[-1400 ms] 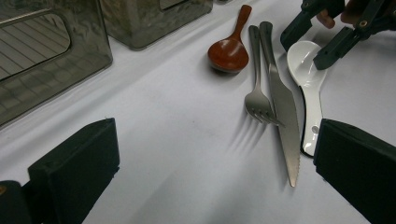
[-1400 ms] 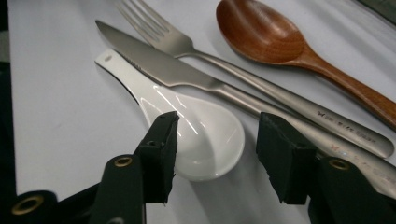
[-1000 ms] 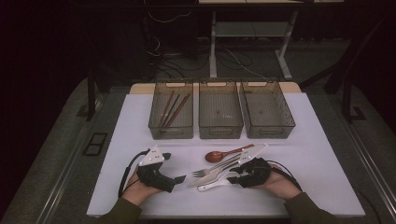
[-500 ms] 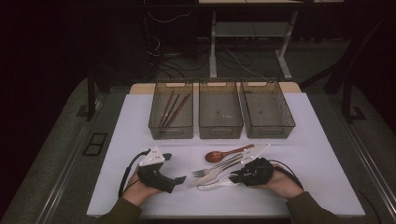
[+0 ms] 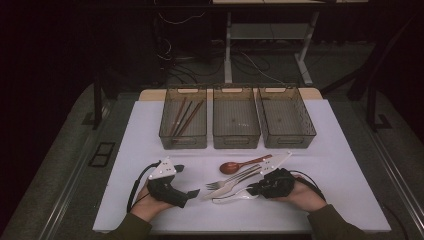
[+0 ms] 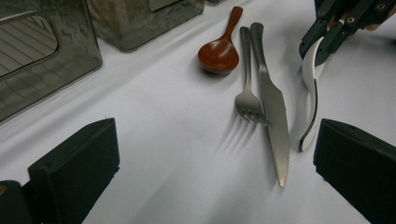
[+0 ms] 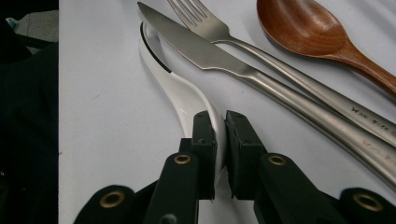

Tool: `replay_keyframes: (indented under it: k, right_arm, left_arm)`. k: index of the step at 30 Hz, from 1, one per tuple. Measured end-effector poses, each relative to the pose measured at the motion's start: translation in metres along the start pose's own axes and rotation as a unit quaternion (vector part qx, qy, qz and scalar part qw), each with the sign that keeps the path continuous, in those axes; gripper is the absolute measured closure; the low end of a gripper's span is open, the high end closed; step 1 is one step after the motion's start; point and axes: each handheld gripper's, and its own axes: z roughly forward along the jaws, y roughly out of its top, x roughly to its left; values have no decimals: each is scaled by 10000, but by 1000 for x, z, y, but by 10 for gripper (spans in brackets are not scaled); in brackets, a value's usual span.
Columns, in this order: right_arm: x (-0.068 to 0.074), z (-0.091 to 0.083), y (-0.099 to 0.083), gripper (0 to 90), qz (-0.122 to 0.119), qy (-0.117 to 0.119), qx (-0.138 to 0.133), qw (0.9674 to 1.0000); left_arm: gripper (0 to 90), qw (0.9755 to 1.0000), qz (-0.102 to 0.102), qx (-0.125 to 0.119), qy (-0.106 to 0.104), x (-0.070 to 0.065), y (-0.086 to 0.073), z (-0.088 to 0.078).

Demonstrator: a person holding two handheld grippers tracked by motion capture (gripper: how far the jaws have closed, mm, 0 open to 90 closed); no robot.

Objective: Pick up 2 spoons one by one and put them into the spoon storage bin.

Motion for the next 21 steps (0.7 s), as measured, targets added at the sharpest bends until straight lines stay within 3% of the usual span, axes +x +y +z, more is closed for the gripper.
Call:
replay_keyframes:
  k: [11,17,21]
  right_arm:
    - [-4,-15,3,817,64,-2,-365,9993]
    - [-7,-26,6,817,147,-223,-601,9978]
    - [-10,-33,9,817,248,-513,-720,9958]
  left_arm:
    - [0,10000,1,-48,12,-2,0,-2]
    - [0,10000,8,-45,6,-1,0,-1]
    - [0,10000,42,-14,-1,-2,1,-1]
